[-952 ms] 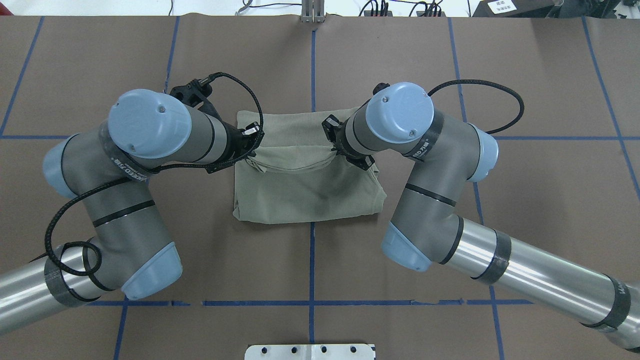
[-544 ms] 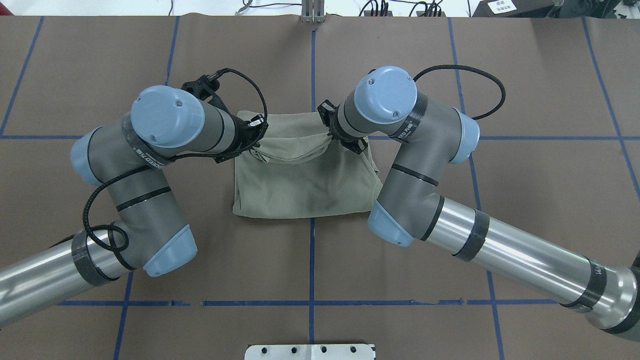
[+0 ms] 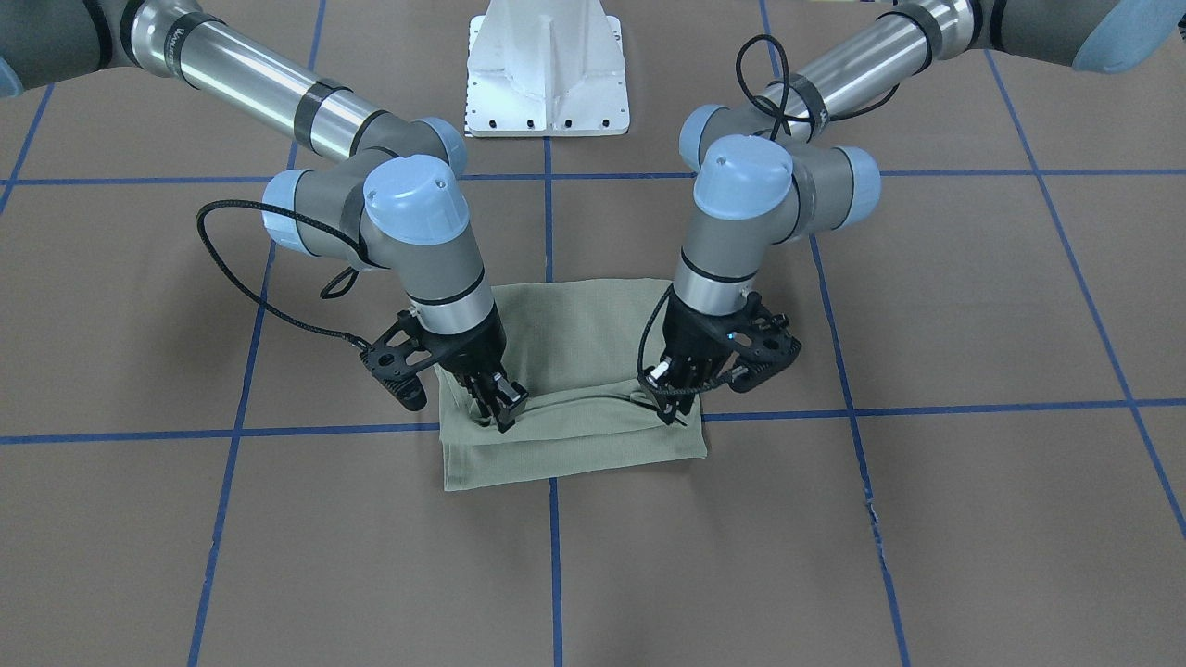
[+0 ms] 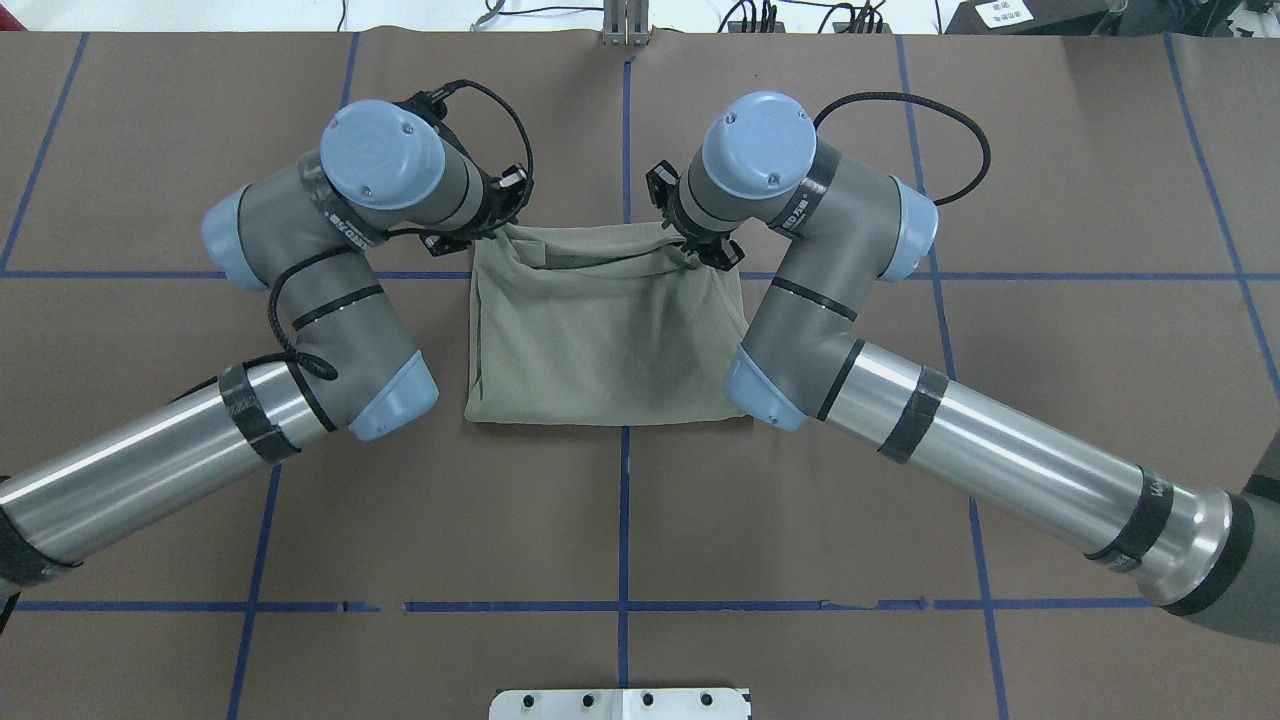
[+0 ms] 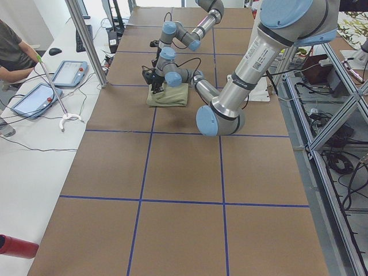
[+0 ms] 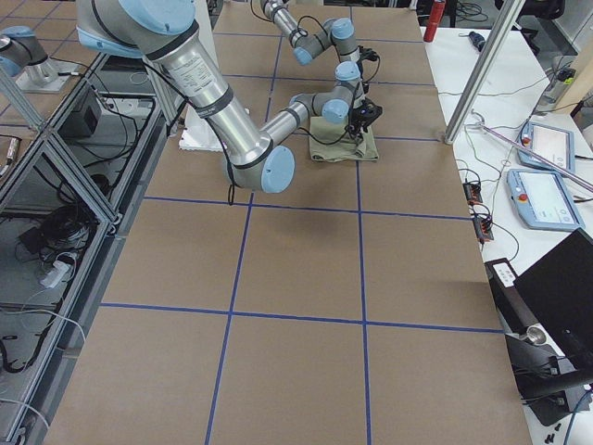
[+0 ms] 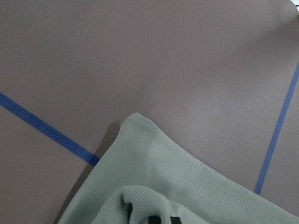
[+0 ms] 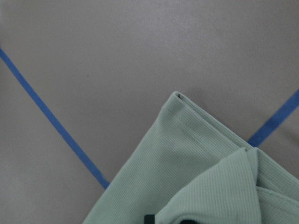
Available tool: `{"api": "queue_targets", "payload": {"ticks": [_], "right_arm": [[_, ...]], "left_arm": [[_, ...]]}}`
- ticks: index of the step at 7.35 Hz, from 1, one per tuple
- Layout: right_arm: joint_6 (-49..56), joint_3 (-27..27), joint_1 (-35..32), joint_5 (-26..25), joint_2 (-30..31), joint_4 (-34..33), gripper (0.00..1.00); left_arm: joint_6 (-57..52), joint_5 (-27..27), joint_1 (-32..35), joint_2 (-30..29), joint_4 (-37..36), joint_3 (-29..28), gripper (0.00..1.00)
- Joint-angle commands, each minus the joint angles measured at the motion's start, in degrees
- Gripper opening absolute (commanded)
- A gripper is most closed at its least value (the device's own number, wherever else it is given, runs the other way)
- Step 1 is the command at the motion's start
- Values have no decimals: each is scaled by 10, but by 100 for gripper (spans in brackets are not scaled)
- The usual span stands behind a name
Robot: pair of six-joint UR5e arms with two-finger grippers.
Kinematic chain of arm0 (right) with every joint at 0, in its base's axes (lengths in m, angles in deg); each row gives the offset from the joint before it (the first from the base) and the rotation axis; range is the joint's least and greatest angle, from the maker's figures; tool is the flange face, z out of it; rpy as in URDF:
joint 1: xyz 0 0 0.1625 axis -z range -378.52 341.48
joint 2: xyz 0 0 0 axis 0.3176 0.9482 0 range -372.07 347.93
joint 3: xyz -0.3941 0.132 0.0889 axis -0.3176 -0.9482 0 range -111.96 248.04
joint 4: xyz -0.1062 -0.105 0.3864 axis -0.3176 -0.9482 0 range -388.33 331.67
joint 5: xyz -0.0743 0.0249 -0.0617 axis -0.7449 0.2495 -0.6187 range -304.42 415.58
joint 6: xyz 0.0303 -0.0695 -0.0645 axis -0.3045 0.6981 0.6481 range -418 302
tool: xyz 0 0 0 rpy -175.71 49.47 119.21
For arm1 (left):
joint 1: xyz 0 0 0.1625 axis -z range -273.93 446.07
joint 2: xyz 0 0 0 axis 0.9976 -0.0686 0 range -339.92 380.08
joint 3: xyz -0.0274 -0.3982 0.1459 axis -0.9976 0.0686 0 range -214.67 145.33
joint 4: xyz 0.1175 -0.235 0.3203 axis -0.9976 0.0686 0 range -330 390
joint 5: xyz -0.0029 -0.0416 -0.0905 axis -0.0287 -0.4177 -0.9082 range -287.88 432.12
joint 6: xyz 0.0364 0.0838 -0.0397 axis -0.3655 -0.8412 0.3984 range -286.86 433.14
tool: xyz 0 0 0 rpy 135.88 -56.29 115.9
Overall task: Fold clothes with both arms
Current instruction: 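Release the shirt and raise both grippers away from it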
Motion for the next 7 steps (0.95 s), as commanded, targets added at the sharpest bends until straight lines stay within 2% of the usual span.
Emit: {"api": "queue_targets", "payload": {"ticks": [1, 2, 3, 4, 5, 7], "right_arm": [[26, -63, -30, 1, -18, 28, 100], [41, -63, -34, 11, -21, 27, 100], [83, -60, -43, 37, -23, 27, 100], [145, -58, -77, 95, -19, 16, 100], [223, -49, -126, 151, -4, -13, 100], [480, 44, -199, 163, 72, -143, 100]], "left_arm": [[-63, -3, 60, -17, 17, -65, 100], [-70, -6, 63, -17, 17, -66, 100], [-87, -32, 68, -16, 17, -64, 100], [-155, -81, 89, -7, 16, -59, 100], [-221, -118, 121, 32, 13, -22, 100], [-410, -191, 206, 113, 0, 48, 100]]}}
